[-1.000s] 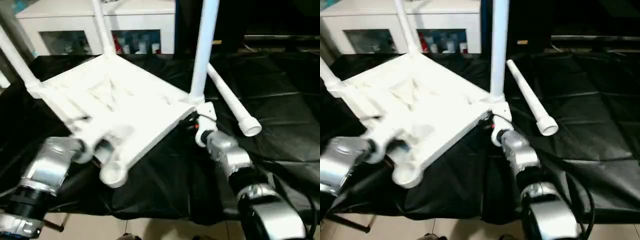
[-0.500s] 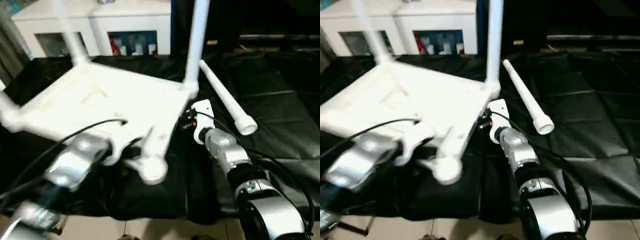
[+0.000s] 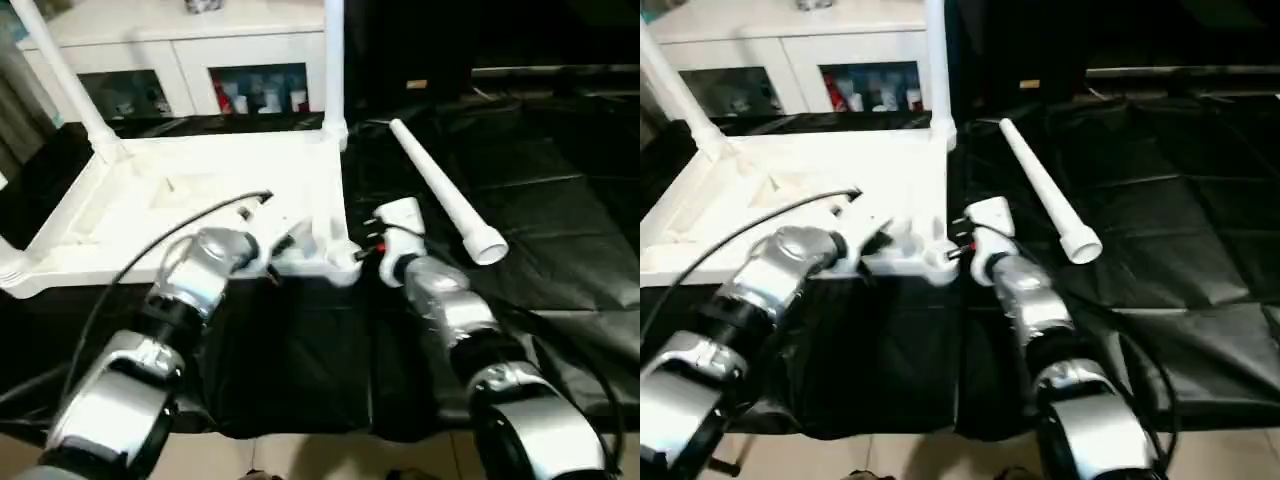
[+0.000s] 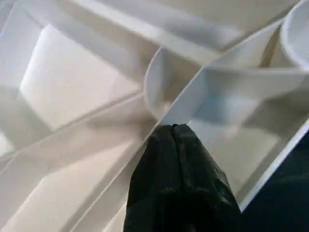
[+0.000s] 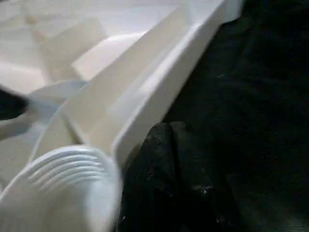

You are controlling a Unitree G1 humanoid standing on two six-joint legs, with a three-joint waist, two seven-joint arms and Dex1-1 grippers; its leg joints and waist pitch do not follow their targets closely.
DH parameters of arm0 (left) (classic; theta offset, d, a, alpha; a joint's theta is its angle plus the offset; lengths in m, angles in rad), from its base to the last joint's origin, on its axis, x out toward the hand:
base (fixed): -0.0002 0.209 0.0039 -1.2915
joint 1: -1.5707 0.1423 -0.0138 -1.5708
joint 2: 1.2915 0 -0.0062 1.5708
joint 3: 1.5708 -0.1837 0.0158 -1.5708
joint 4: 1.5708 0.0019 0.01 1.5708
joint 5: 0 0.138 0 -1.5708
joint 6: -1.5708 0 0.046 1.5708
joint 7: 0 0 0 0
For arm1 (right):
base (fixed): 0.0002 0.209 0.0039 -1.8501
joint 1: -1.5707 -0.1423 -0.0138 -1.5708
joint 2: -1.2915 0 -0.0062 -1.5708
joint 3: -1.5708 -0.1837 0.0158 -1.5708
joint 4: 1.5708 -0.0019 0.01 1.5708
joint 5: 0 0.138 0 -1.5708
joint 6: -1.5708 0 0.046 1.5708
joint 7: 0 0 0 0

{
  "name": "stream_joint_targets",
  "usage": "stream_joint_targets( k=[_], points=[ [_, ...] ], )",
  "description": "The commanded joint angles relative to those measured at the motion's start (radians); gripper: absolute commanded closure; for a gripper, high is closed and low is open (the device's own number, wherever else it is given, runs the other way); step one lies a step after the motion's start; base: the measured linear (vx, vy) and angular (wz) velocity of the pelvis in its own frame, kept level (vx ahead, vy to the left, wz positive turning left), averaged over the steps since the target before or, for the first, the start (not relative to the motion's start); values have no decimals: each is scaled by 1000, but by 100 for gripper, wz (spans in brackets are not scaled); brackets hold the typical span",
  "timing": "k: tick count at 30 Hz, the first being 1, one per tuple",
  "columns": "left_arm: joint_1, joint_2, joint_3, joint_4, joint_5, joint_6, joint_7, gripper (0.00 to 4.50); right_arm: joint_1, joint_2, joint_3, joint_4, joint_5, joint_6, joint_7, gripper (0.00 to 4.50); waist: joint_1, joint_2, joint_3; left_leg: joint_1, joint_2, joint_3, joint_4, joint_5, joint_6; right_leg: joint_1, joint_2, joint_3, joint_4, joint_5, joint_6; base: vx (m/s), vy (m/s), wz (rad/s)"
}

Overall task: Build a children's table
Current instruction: Rotate table base

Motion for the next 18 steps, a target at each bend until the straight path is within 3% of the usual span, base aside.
stream_joint_targets(
  k=[1, 3, 5, 6, 10, 12, 14, 15, 17, 18],
  points=[
    [15, 13, 16, -40, -15, -13, -33, 450, -10, -9, -14, -68, 2, 36, -25, 448, 6, 2, -90, 18, 19, -18, -59, -158, 79, 79, -49, 36, -57, -113, -239, 0, 0, 0],
    [51, 21, 29, -128, -49, -15, -82, 450, -30, -35, -13, -126, -9, 140, -43, 448, 9, 1, -89, 15, 22, -20, -58, -130, 94, 81, -48, 35, -50, -77, -258, 0, 0, 0],
    [76, 25, 46, -189, -76, 4, -100, 450, -49, -51, -25, -145, 14, 177, -12, 448, 12, 2, -90, 13, 23, -19, -56, -121, 106, 79, -50, 36, -47, -66, -267, 0, 0, 0],
    [108, 30, 72, -263, -110, 38, -108, 450, -85, -76, -50, -140, 41, 205, 0, 431, 11, -8, -87, 15, 22, -15, -57, -146, 105, 76, -49, 36, -53, -99, -261, 0, 0, 0],
    [195, 58, 127, -428, -175, 121, -115, 450, -193, -161, -65, -21, 3, 245, -63, 410, 13, -11, -78, 19, 21, -13, -59, -175, 68, 67, -47, 37, -59, -219, -237, 0, 0, 0],
    [247, 75, 147, -508, -201, 151, -131, 450, -253, -203, -61, 68, -21, 261, -78, 392, 12, -25, -68, 17, 18, -9, -62, -193, 62, 63, -44, 38, -68, -263, -212, 0, 0, 0],
    [266, 80, 154, -538, -206, 159, -137, 450, -270, -218, -57, 92, -31, 272, -82, 378, 12, -16, -69, 19, 20, -12, -61, -196, 53, 61, -47, 38, -66, -274, -209, 0, 0, 0],
    [305, 93, 165, -603, -217, 146, -149, 450, -311, -248, -48, 148, -48, 297, -79, 370, 11, -24, -65, 16, 19, -13, -63, -194, 55, 62, -44, 39, -64, -266, -208, 0, 0, 0],
    [334, 101, 174, -661, -237, 140, -161, 450, -346, -269, -45, 197, -53, 316, -70, 359, 12, -22, -63, 16, 21, -12, -63, -190, 59, 60, -44, 39, -64, -249, -217, 0, 0, 0],
    [356, 104, 181, -710, -256, 142, -170, 450, -369, -283, -44, 229, -55, 326, -64, 346, 11, -29, -61, 15, 22, -12, -63, -191, 60, 60, -44, 40, -59, -235, -221, 0, 0, 0]
  ],
)
